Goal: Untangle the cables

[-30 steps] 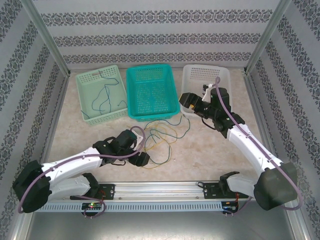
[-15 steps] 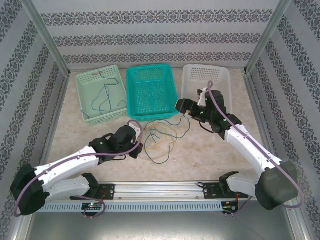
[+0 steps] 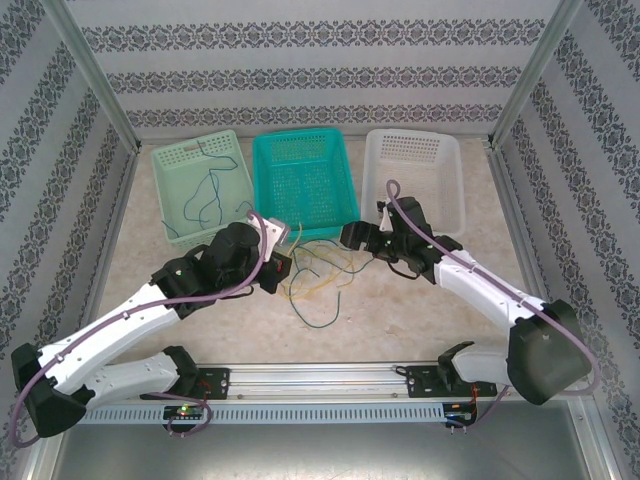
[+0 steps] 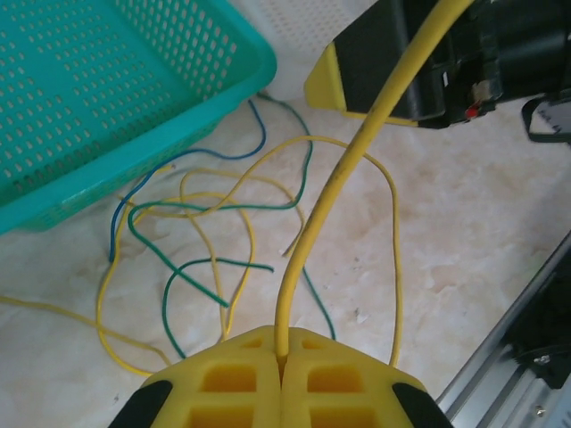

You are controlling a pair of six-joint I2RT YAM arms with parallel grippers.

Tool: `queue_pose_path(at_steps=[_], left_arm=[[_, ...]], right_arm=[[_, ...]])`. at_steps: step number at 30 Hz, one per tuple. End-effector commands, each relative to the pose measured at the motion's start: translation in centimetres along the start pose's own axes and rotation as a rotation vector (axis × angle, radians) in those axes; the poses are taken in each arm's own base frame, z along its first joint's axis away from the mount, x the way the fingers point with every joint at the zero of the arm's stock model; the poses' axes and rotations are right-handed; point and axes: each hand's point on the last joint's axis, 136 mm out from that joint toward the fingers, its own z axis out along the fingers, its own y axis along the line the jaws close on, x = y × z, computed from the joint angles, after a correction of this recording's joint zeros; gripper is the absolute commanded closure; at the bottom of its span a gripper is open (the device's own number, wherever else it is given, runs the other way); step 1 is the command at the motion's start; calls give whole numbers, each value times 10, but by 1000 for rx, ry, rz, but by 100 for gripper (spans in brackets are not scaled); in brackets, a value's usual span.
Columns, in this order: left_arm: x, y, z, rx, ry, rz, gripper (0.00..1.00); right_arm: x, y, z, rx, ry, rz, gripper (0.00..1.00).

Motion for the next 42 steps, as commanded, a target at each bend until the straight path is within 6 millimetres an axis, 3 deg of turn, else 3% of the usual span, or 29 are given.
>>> queue_pose_path(at_steps=[1, 15, 20, 29, 38, 42], left_arm=[[-21, -10, -12, 45, -46, 20, 95], [-46, -39, -9, 181, -83, 132, 95], [-49, -35, -4, 145, -79, 195, 95], [-50, -34, -3, 138, -70, 293, 95], [-50, -35, 0, 143, -80, 319, 94], [-54, -39, 4, 159, -96, 317, 94]], right_arm=[[-17, 9, -16, -34, -87, 10, 10], [3, 51, -23, -268, 148, 206, 14], [16, 48, -32, -301, 203, 255, 14], [39, 23, -39, -289, 266, 357, 14], [43, 46, -36, -383, 363, 460, 14], [41, 53, -25, -410, 375, 520, 15]])
